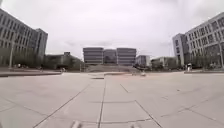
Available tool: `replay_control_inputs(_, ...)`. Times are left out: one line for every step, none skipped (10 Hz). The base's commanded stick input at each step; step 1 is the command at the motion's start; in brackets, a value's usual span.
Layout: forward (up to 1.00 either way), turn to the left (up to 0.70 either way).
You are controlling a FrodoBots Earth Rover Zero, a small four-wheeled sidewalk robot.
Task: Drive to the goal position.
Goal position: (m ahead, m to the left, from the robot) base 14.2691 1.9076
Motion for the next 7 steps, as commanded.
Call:
replay_control_inputs(0.7, 0.0)
replay_control_inputs(0.7, 0.0)
replay_control_inputs(0.7, -0.14)
replay_control_inputs(0.7, -0.26)
replay_control_inputs(0.7, -0.25)
replay_control_inputs(0.7, -0.08)
replay_control_inputs(0.7, 0.0)
